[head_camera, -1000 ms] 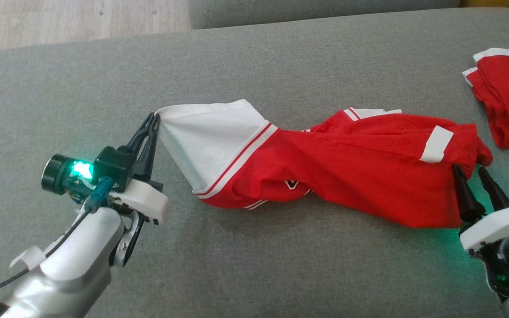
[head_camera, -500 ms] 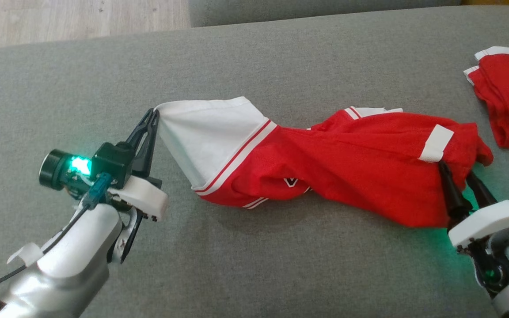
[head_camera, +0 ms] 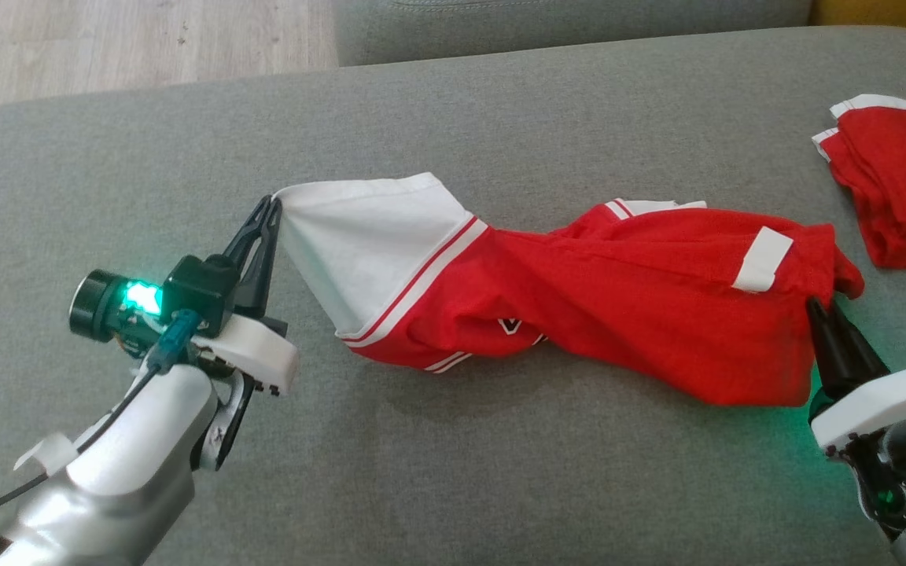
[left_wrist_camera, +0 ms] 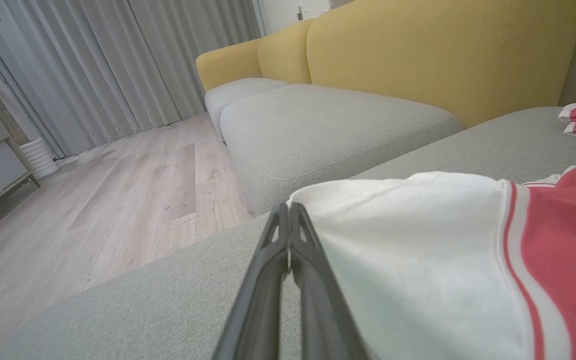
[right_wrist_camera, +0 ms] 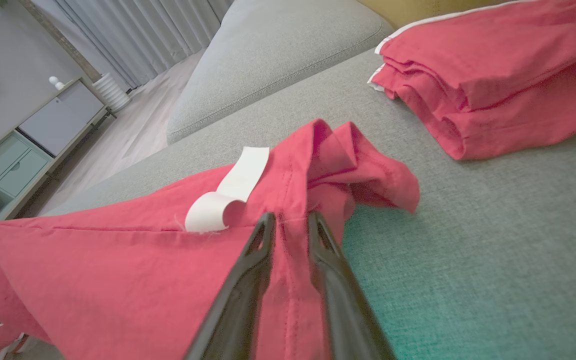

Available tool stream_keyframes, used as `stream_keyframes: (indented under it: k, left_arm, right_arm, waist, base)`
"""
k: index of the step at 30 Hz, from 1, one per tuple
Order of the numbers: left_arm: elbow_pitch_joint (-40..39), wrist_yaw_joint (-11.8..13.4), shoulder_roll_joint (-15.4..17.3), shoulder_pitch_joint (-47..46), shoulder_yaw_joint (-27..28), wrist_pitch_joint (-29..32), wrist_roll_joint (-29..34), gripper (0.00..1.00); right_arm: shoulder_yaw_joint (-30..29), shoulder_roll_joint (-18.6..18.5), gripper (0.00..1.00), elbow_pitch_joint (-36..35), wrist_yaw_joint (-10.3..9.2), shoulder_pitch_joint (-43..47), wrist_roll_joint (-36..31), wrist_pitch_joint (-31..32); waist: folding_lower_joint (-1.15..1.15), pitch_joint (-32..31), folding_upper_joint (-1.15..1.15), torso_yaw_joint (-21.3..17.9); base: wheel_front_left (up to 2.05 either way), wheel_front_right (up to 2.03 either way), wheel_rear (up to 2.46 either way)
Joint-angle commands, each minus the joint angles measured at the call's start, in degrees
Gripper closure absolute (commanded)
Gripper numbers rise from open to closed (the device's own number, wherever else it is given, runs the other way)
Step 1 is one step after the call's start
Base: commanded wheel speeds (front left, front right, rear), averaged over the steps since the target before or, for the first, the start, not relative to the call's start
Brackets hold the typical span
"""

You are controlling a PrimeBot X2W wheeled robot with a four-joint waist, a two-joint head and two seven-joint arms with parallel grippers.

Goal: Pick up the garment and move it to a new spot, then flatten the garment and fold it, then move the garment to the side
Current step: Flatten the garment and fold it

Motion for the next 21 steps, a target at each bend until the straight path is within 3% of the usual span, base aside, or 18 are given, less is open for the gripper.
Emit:
stream_keyframes:
  k: [1, 3, 13, 21]
  left_arm:
    - [-1.01, 0.59, 2.25, -2.24, 2.16, -0.38, -0.51, 1.0]
    - [-0.98, 0.62, 2.28, -2.24, 2.14, -0.41, -0.58, 1.0]
    - [-1.39, 0.8, 2.49, -2.63, 2.32, -0.98, -0.67, 1.0]
    - [-5.18, 0.93, 4.49, -3.38, 4.22, -3.11, 0.97, 1.0]
  right_arm:
    - [0.89, -1.98, 0.71, -1.38, -0.04, -0.35, 0.53, -0.82]
    - [1.35, -2.39, 1.0, -1.62, -0.04, -0.68, 0.74, -1.16]
    - [3.94, -4.24, 1.0, -2.81, -0.04, -1.67, 2.14, -1.93]
    - [0.41, -7.96, 1.0, -9.61, -0.04, -2.78, 0.67, -3.38]
  waist:
    - [0.0, -0.04, 0.0, -0.08]
    - [0.0, -0.02, 0.0, -0.14]
    - [0.0, 0.01, 0.0, -0.1]
    - [0.0, -3.53, 0.0, -0.42]
  base:
    - [0.0, 0.0, 0.0]
    - [0.0, 0.0, 0.0]
    - [0.0, 0.0, 0.0]
    - [0.0, 0.0, 0.0]
